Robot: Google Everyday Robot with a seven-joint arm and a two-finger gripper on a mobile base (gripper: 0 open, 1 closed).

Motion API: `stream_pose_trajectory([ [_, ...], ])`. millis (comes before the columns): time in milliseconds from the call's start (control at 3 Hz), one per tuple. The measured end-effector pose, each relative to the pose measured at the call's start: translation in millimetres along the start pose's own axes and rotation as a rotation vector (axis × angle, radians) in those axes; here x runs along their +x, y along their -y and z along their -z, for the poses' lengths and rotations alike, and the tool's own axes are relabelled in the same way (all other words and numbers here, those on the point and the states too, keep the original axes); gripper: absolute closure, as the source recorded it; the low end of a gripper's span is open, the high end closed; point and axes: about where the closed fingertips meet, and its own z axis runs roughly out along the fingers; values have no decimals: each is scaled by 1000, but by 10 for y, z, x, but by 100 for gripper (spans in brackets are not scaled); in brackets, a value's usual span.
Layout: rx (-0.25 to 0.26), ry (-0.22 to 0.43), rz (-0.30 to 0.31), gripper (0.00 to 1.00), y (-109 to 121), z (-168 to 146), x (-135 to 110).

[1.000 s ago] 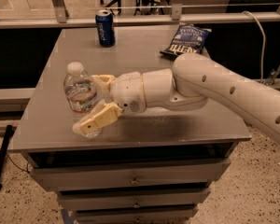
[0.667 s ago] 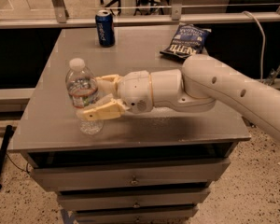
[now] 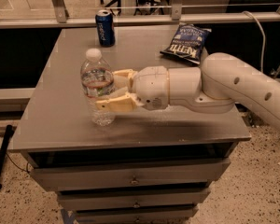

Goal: Move water bottle near pepsi can

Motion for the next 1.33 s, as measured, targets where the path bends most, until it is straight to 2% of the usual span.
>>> stream_pose_trajectory([
  [333,54,-25,71,100,180,358,-235],
  [667,54,-25,71,100,179,357,-236],
  [1000,115,-5,102,100,343,536,-219],
  [1333,230,9,166,100,770,989,-192],
])
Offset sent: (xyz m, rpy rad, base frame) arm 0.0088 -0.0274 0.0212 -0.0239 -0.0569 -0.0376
